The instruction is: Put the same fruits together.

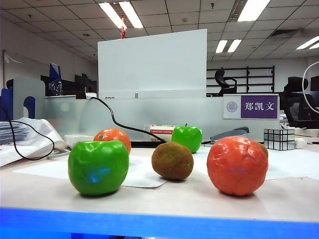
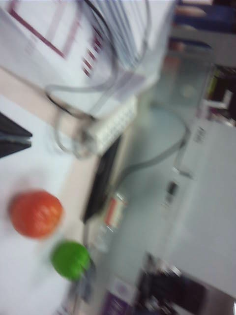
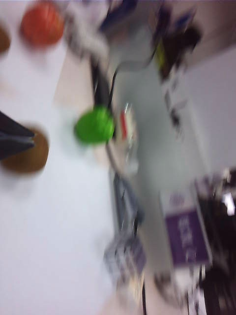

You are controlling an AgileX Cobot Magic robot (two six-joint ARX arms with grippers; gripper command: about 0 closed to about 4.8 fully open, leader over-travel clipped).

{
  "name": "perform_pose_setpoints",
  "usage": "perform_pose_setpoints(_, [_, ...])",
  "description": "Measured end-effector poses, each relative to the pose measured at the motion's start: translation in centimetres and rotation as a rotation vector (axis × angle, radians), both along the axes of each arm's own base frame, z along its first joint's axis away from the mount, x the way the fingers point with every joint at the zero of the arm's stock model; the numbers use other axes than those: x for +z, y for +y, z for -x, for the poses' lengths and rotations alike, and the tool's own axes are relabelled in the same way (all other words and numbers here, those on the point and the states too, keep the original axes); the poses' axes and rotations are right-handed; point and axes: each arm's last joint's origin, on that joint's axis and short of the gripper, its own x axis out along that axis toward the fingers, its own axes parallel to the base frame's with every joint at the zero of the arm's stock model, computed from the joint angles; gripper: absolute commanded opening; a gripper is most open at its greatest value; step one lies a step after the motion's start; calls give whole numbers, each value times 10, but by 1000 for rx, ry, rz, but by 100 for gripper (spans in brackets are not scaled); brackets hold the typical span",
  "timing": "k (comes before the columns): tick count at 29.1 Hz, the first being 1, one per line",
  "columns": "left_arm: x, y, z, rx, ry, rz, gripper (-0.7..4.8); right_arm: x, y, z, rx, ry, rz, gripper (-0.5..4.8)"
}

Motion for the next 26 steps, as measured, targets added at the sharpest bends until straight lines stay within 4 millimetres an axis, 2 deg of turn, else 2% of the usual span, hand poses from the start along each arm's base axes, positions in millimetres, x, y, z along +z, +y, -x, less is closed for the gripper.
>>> perform_pose_setpoints(3, [6, -1, 1, -55, -57, 17, 1, 6, 1, 1, 48, -43, -64, -1])
perform_pose_setpoints(4, [8, -2, 2, -78, -72, 27, 28, 7, 1, 1, 51, -55, -77, -1])
perform_pose_setpoints(6, [10, -3, 2, -106, -86, 62, 115, 11, 1, 2, 60, -80, -109, -1])
perform_pose_setpoints(8, [10, -3, 2, -117, -80, 114, 229, 14, 1, 3, 69, -116, -130, 0])
perform_pose_setpoints(10, [9, -3, 2, -130, -63, 159, 290, 18, 1, 4, 75, -151, -138, 2])
perform_pose_setpoints(11, [8, -3, 2, -146, -52, 172, 308, 19, 1, 4, 79, -163, -142, 23])
perform_pose_setpoints(12, [8, -4, 2, -166, -44, 178, 331, 19, 2, 5, 91, -162, -151, 74])
perform_pose_setpoints(15, [4, -6, 2, -244, 3, 180, 409, 18, 3, 5, 147, -136, -152, 453])
perform_pose_setpoints(16, [3, -7, 2, -270, 18, 178, 436, 17, 4, 5, 179, -122, -149, 479])
perform_pose_setpoints(26, [-8, -12, 4, -453, 154, 171, 469, 9, 21, 7, 393, -58, -67, 479])
